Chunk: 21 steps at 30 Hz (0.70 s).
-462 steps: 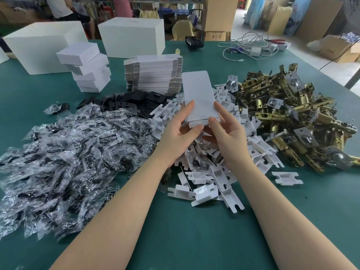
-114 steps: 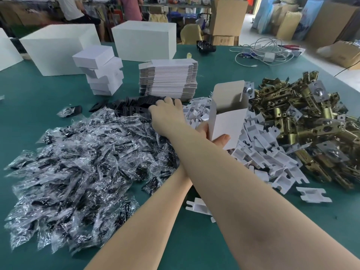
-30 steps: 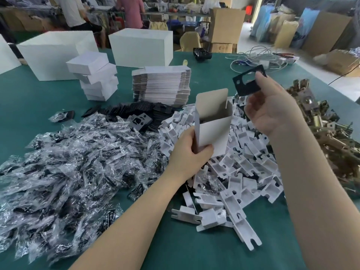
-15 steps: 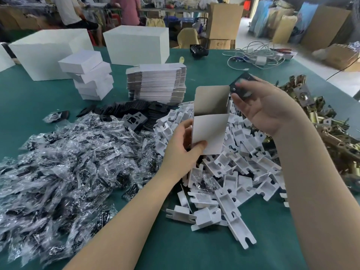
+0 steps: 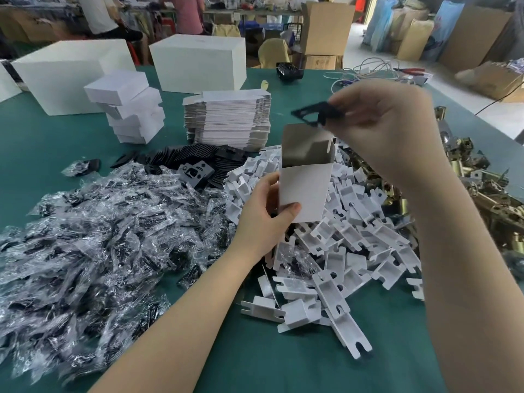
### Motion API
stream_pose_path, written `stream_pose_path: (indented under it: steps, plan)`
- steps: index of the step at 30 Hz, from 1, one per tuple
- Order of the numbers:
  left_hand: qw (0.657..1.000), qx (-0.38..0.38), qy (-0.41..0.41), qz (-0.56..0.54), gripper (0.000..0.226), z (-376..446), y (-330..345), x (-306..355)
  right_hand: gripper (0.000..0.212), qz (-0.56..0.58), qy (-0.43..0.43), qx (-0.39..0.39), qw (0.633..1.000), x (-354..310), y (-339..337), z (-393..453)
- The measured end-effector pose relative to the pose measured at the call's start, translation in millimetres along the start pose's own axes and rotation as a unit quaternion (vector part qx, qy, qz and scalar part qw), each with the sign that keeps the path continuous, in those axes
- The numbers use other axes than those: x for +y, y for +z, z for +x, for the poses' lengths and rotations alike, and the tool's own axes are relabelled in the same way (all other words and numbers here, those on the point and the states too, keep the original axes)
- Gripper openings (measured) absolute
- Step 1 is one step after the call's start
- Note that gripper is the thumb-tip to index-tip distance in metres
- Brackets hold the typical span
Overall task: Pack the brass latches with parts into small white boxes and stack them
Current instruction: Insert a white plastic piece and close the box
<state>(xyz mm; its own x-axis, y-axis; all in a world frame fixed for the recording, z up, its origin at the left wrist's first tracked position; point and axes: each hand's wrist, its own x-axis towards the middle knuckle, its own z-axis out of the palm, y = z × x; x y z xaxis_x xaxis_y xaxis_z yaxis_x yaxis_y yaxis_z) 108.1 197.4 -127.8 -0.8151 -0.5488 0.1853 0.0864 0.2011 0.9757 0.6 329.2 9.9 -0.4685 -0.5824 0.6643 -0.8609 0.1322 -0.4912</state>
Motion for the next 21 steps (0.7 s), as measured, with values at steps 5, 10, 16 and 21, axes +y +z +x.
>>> stream_pose_path:
  steps: [5,10,16,21]
  plan:
    - [1.000,-0.003,-0.002,0.005,0.055,-0.7,0.2,0.7,0.021,-0.057,0.056,-0.122,0.989,2.3,1.8,0.5]
    - [1.000,-0.001,-0.005,0.009,0.056,0.2,0.5,1.1,0.024,-0.082,0.057,-0.144,0.985,2.9,-4.4,1.6]
    - [1.000,-0.003,-0.006,0.009,0.056,-0.4,0.8,0.4,0.016,-0.104,0.051,-0.173,0.978,3.3,-1.4,1.9]
    - [1.000,-0.004,0.000,0.004,0.056,0.0,0.9,-0.1,0.012,-0.105,0.052,-0.150,0.982,3.7,3.6,1.3]
